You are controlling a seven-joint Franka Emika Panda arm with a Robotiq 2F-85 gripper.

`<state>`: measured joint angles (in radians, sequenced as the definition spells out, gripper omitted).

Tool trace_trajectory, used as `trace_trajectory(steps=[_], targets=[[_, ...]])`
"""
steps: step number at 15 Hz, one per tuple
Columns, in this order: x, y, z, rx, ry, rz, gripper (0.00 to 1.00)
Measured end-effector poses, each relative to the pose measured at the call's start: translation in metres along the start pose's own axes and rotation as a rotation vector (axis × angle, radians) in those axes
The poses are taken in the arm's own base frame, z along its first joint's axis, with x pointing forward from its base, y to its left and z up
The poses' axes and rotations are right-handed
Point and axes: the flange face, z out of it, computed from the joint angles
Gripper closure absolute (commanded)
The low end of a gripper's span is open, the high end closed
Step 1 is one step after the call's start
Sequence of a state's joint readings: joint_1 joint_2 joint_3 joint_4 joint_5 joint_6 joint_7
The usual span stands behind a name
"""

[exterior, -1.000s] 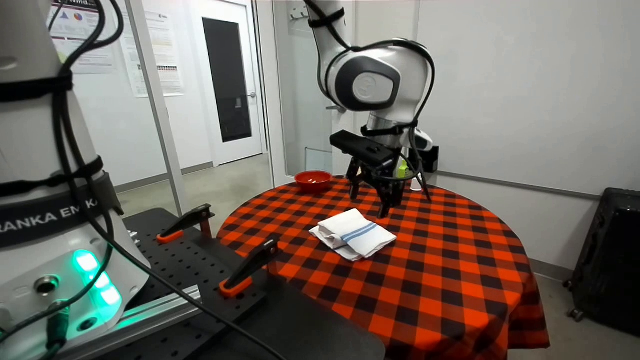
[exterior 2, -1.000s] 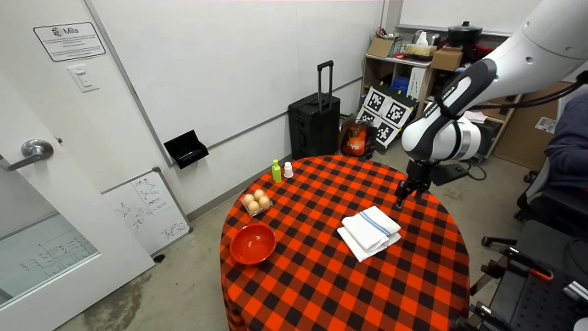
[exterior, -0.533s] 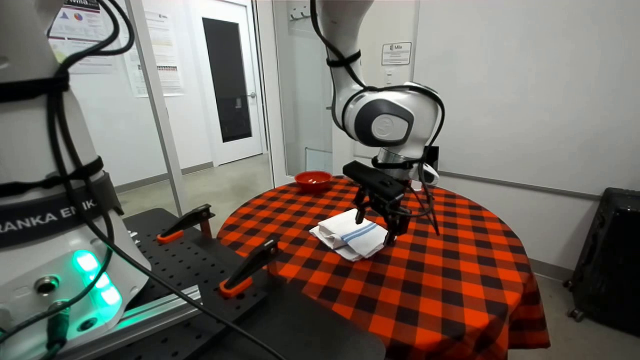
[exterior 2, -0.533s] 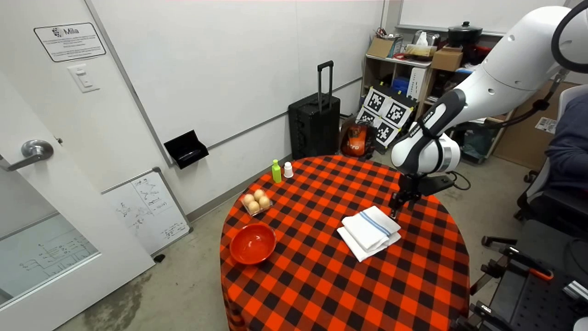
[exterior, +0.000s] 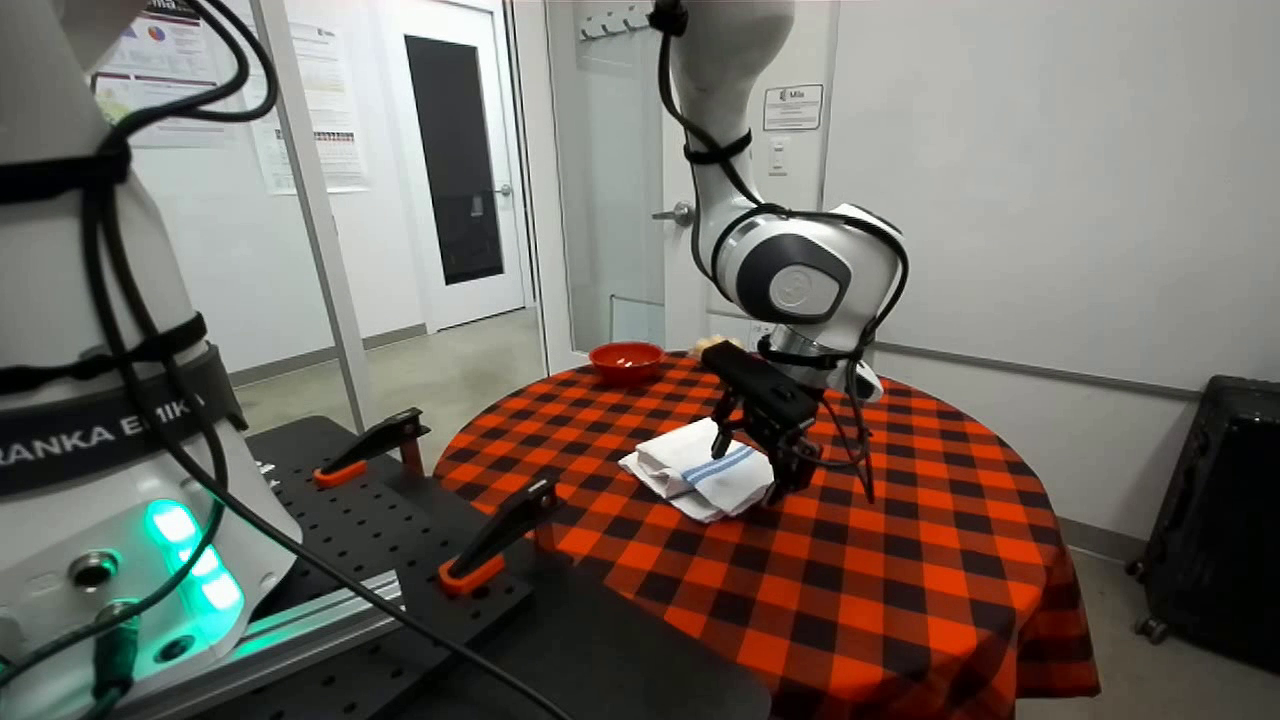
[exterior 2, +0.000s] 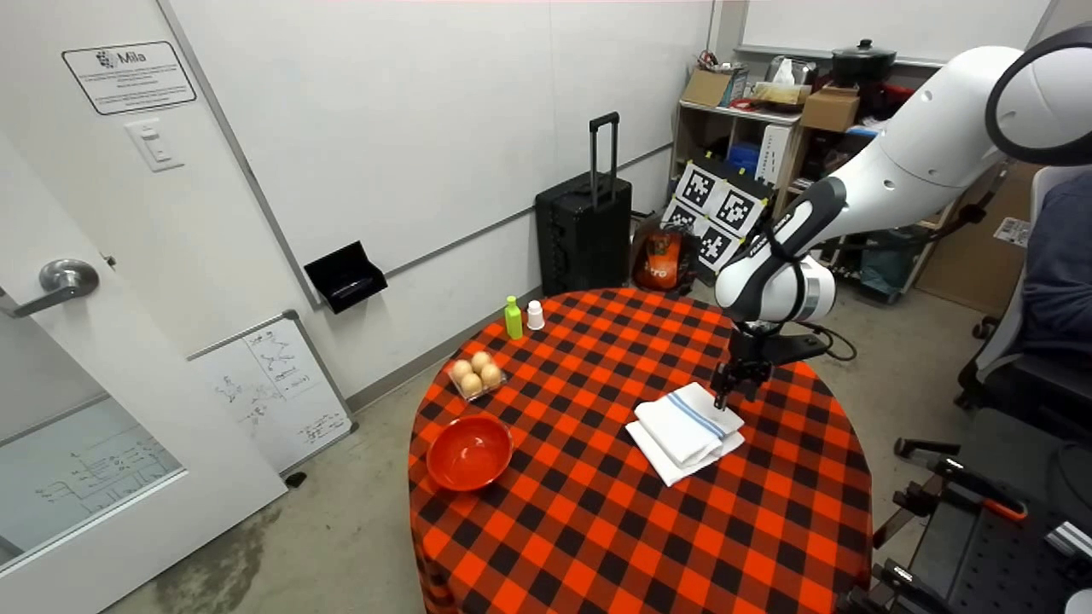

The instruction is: Unfold the towel

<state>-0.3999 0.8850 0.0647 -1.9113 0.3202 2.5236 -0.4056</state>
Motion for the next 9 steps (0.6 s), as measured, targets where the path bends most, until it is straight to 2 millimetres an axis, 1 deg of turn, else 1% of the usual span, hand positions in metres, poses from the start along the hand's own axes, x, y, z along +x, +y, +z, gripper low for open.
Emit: trace_trajectory(steps=[4,9], targets=[[0.007,0.002,0.012,0.014,-0.023,0.001,0.0],[0.014,0.003,0.022,0.014,-0.037,-0.008,0.0]])
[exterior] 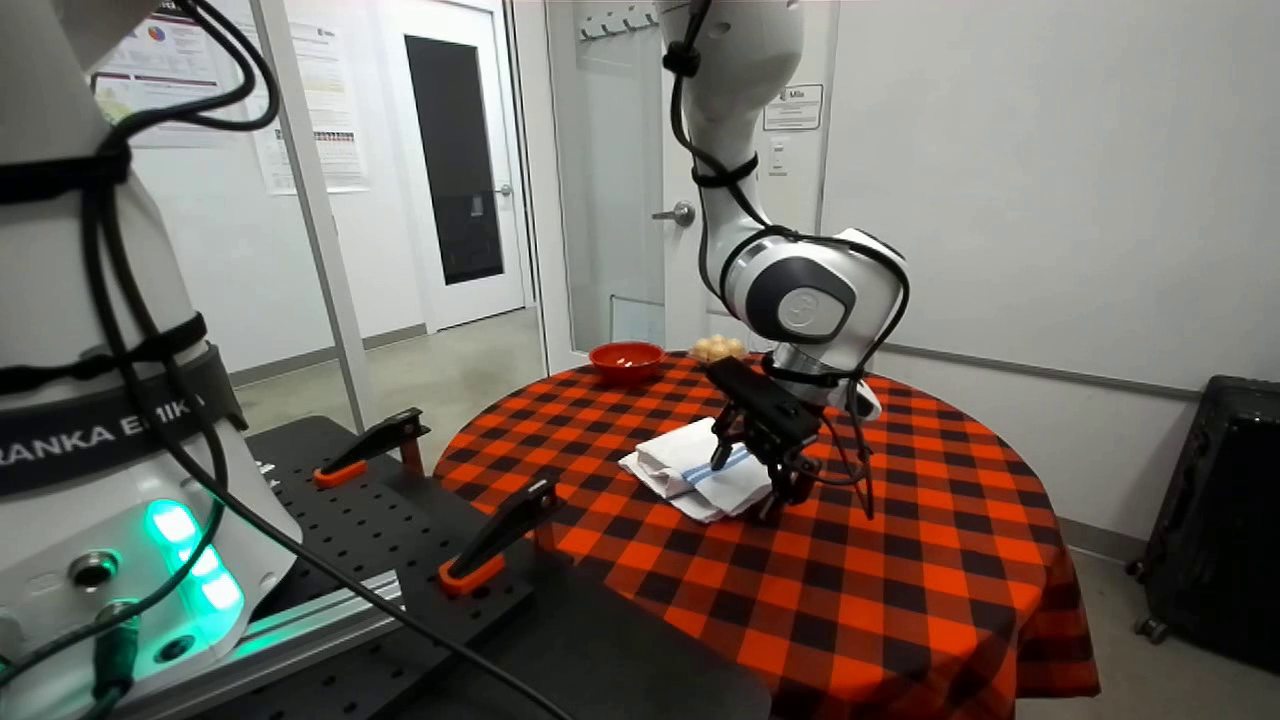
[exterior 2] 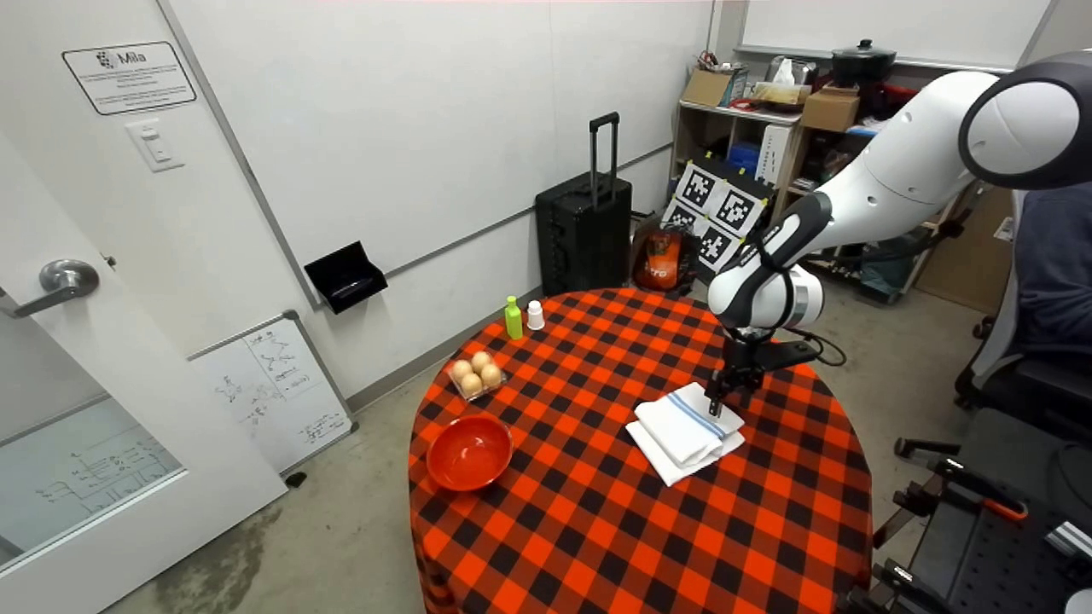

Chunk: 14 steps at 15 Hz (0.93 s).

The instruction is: Unfold the towel

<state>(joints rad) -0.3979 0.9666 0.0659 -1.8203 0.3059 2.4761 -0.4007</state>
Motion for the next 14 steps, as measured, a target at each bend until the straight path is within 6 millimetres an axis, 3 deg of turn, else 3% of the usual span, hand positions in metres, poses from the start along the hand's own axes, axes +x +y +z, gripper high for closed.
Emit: trace_trajectory(steps=[4,5,8,14], targets=[[0.003,0.001,0.01,0.005,-0.022,0.002,0.0],[0.004,0.001,0.013,0.007,-0.028,0.003,0.2],[0.006,0.002,0.019,0.009,-0.035,0.004,0.34],[0.012,0.004,0.014,0.009,-0.032,0.02,0.8]])
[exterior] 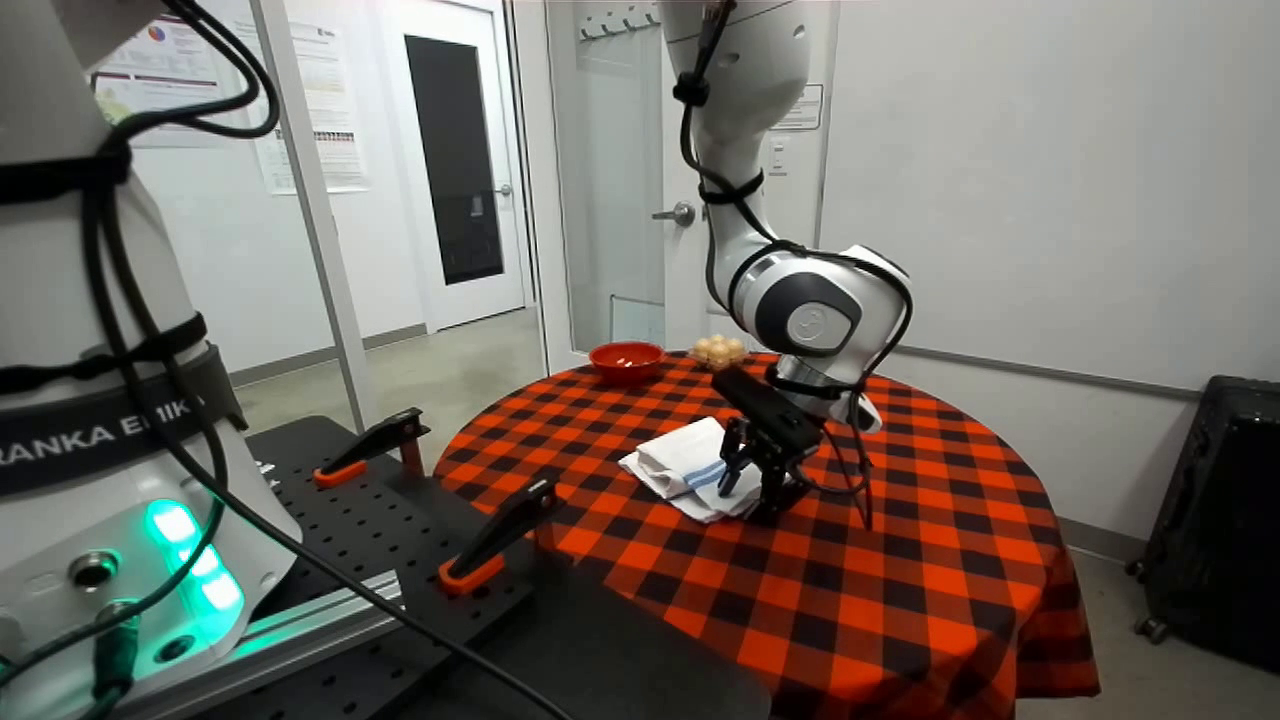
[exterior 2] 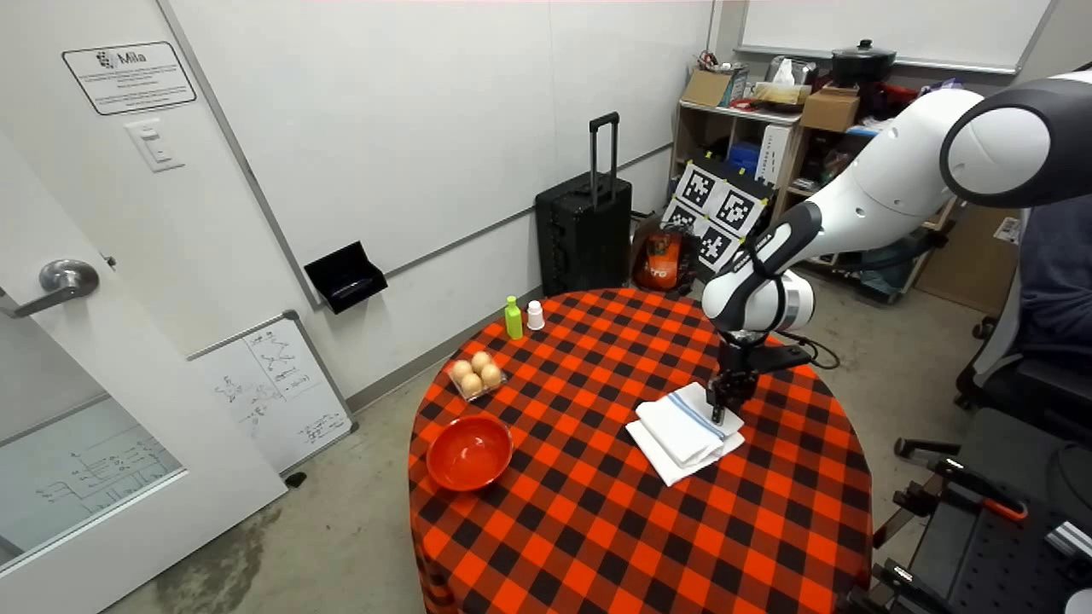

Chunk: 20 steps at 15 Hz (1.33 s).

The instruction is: Unfold the towel

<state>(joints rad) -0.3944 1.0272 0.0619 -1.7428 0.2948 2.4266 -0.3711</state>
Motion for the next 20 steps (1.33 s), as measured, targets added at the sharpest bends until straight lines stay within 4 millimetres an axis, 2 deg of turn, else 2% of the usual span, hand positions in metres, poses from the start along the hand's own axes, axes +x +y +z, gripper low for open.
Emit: trace_trajectory(steps=[2,3,6,8,10,16,20], targets=[[0.002,0.0,-0.002,0.0,0.004,0.002,0.95],[0.002,0.0,-0.002,-0.001,0.005,0.005,0.99],[0.004,-0.002,-0.009,-0.01,0.021,0.013,1.0],[0.007,-0.005,-0.027,-0.043,0.057,0.011,0.99],[0.006,-0.008,-0.055,-0.096,0.098,0.008,0.99],[-0.016,-0.01,-0.172,-0.278,0.221,0.037,0.99],[-0.037,-0.008,-0.228,-0.358,0.286,0.067,0.99]])
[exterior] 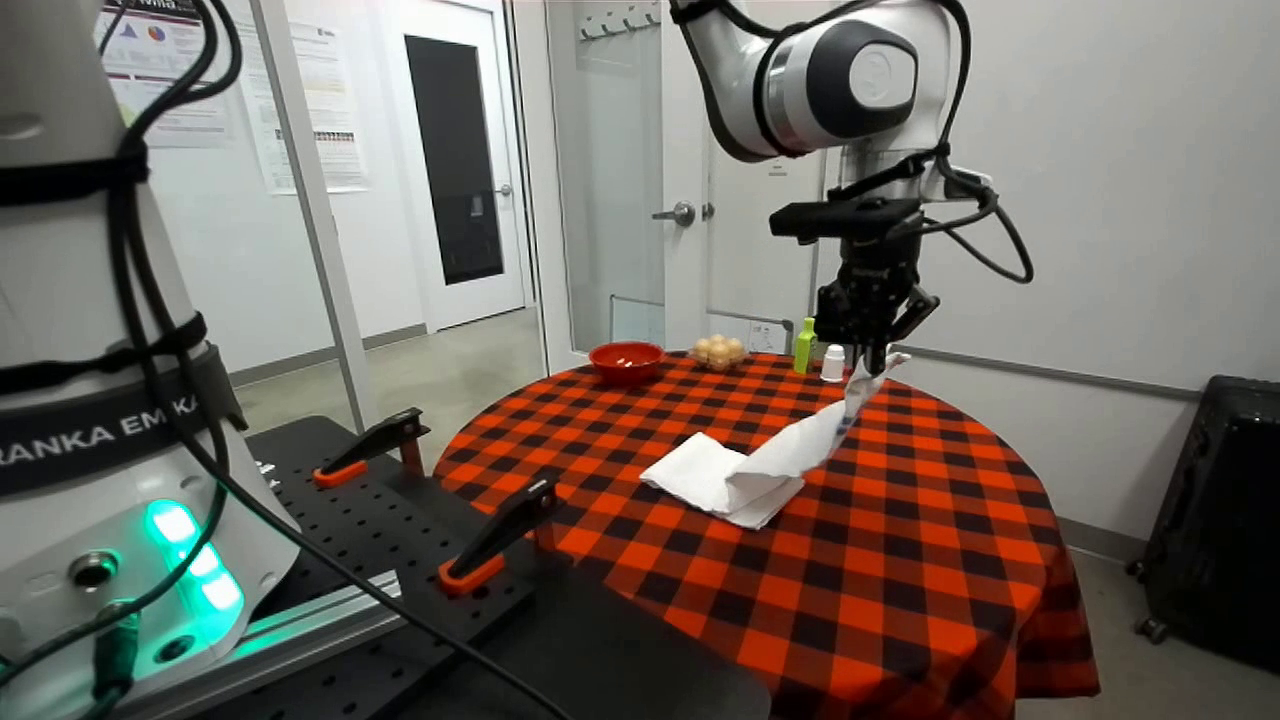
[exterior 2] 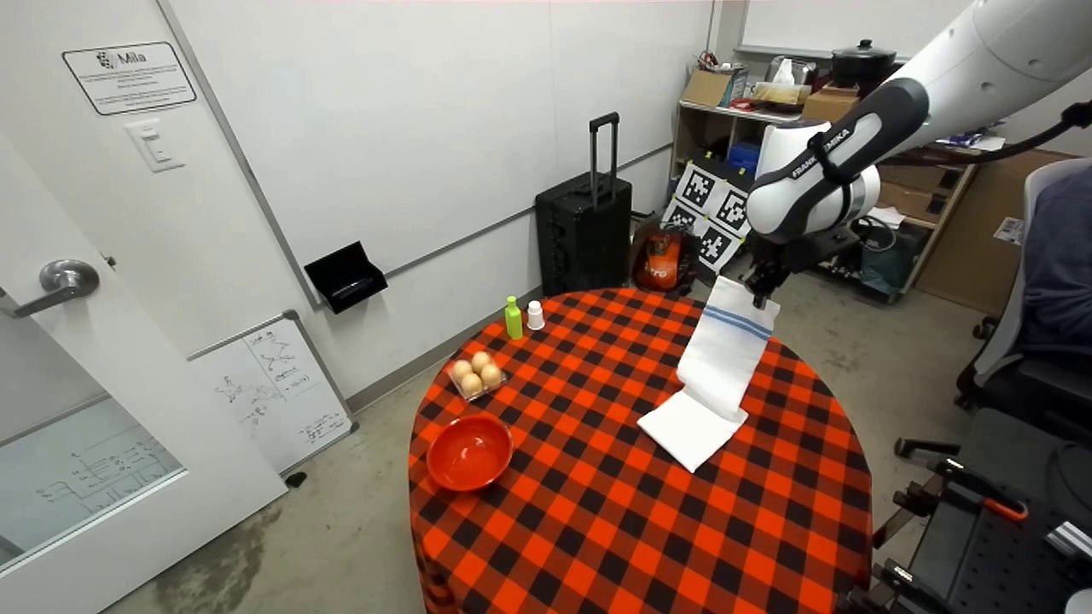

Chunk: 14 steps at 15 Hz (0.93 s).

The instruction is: Unfold the towel

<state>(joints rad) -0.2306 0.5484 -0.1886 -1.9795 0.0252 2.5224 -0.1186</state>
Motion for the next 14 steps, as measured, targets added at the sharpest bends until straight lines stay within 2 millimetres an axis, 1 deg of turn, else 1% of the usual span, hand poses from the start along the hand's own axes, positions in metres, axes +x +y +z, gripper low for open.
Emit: trace_trajectory(steps=[2,5,7,9,14], targets=[[-0.004,0.013,-0.027,-0.053,0.04,0.014,0.99],[-0.013,0.043,-0.075,-0.119,0.105,0.042,0.99],[-0.022,0.072,-0.11,-0.159,0.149,0.07,0.99],[-0.035,0.105,-0.144,-0.205,0.192,0.105,0.99],[-0.082,0.18,-0.228,-0.315,0.274,0.203,0.99]])
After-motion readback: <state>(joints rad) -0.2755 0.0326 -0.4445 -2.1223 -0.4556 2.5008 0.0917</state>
